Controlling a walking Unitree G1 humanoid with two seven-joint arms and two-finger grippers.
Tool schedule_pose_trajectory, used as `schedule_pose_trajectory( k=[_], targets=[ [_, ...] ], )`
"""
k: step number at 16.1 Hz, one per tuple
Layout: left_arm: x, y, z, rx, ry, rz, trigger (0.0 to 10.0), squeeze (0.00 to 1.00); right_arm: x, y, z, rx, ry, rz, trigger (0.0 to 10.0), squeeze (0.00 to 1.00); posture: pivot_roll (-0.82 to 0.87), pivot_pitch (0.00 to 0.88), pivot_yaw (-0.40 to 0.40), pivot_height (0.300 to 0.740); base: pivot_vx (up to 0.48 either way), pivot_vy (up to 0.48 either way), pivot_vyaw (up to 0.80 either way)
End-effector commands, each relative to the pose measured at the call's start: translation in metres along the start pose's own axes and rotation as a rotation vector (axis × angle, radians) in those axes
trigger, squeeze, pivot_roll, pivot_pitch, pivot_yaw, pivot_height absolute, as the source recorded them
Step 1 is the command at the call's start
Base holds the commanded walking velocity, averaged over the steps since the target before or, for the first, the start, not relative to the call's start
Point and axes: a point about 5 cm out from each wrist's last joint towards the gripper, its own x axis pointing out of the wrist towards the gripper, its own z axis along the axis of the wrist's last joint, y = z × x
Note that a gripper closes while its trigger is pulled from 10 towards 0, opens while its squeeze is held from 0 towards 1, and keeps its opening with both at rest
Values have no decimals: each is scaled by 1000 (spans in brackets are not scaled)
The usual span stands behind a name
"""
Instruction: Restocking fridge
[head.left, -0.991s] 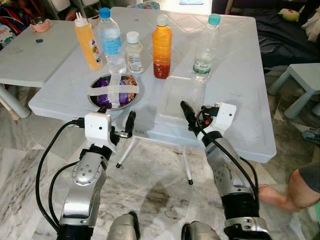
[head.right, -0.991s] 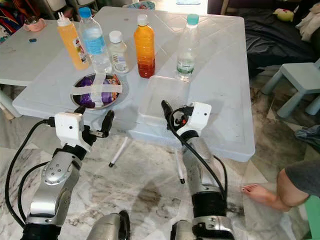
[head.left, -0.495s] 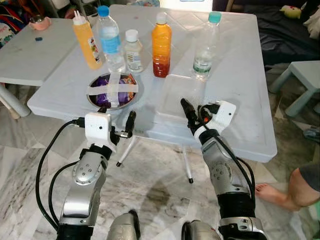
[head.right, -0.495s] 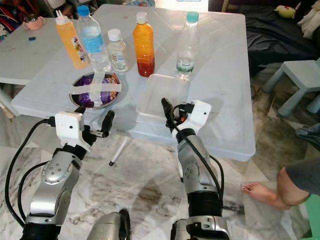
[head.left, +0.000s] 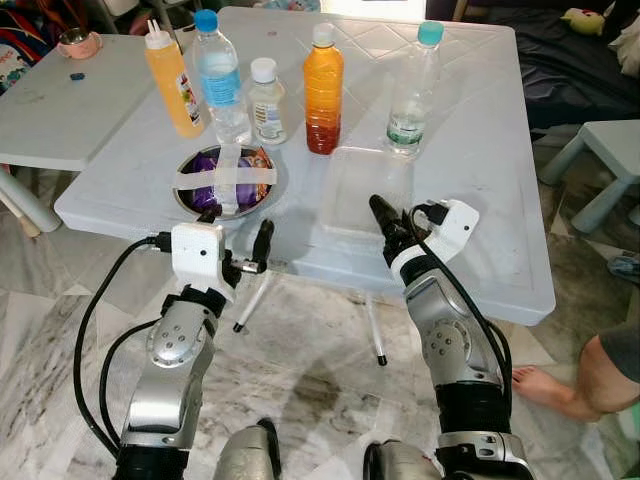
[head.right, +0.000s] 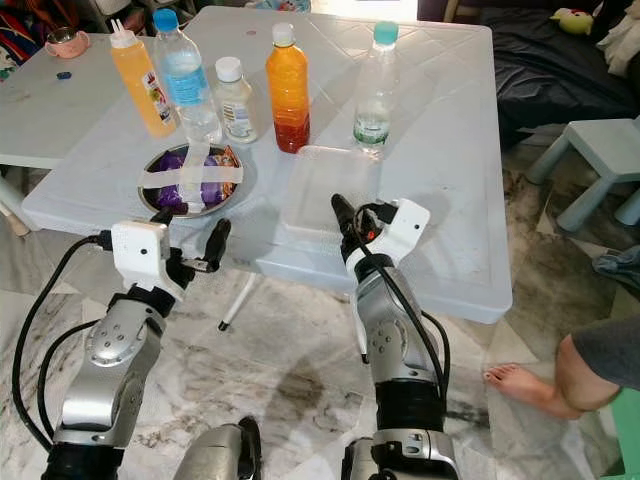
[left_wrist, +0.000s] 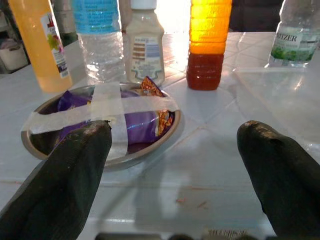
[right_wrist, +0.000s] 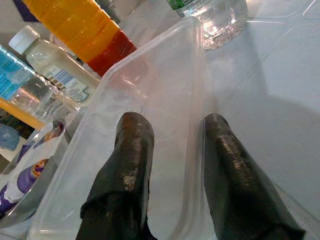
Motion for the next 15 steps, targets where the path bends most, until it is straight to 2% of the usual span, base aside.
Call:
schedule_pose_trajectory(
  k=[1, 8, 11, 15],
  targets=[
    [1, -2, 2, 4, -3, -14, 10000, 0, -1, -1, -5, 30, 17, -35, 0, 0, 22, 144, 63, 740, 0, 0, 0],
    [3, 0, 5, 11, -14, -8, 10000, 0, -3, -5, 5, 22, -10, -67, 0, 0, 26, 150, 56, 740, 0, 0, 0],
    [0, 2, 1, 18, 6, 31, 10000, 0, -5, 6, 17, -32, -59, -25, 0, 0, 21, 136, 58, 740, 0, 0, 0],
    [0, 7, -10, 38, 51, 107, 10000, 0, -14, 10, 27, -119, -90, 14, 0, 0, 9, 97, 45, 740, 0, 0, 0]
  ],
)
